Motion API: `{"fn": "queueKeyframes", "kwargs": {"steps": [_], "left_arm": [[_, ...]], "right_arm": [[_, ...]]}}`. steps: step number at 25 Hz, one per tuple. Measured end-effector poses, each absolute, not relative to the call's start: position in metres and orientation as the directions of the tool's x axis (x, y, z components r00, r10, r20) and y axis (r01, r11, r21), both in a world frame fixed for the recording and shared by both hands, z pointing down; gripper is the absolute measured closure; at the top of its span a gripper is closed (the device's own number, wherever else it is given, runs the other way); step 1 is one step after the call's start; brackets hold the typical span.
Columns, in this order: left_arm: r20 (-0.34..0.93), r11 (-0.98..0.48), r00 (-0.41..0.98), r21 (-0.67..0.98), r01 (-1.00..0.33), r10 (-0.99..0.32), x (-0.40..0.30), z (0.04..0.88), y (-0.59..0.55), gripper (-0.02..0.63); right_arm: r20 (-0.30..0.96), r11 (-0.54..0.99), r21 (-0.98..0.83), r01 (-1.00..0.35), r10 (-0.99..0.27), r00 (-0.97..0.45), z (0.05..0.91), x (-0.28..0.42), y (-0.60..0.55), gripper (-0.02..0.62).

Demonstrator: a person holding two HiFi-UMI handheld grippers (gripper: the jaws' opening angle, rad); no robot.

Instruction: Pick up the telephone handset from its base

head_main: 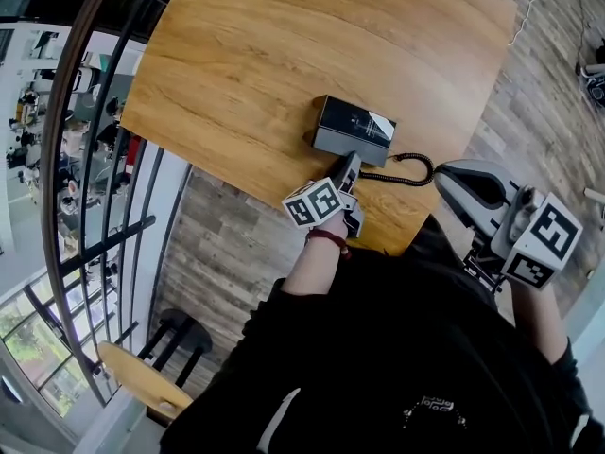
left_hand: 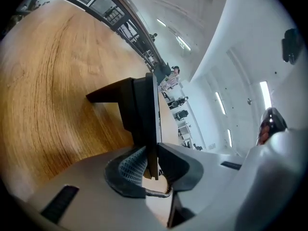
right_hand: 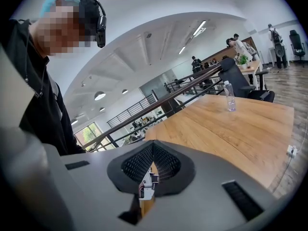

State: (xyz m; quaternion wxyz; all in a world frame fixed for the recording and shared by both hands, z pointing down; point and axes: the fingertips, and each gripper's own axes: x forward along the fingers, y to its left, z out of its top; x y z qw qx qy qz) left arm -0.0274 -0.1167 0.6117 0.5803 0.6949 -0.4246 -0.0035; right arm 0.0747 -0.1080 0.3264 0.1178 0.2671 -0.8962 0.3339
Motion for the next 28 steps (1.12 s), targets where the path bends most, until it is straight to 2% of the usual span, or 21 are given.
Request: {"fn": "queueKeyframes", "kwargs": {"steps": [14,28], "left_arm": [[0.463,0.003,0.634,0.809,-0.587,-0.620,-0.028,0.594,-0.112,0.532],[0.393,0.005,0.583,0.832,-0.555,-0.711,-0.031,0.564,-0.104,0.532]], "right_arm": [[0.376,0.645,-0.511,-0.568,-0.427,-0.822,0.314,0.097,-0.112,0.578],[0.365,0.667,-0.516,-0.538,-0.398,-0.842,0.317,0.110,-0.114,0.578]]}}
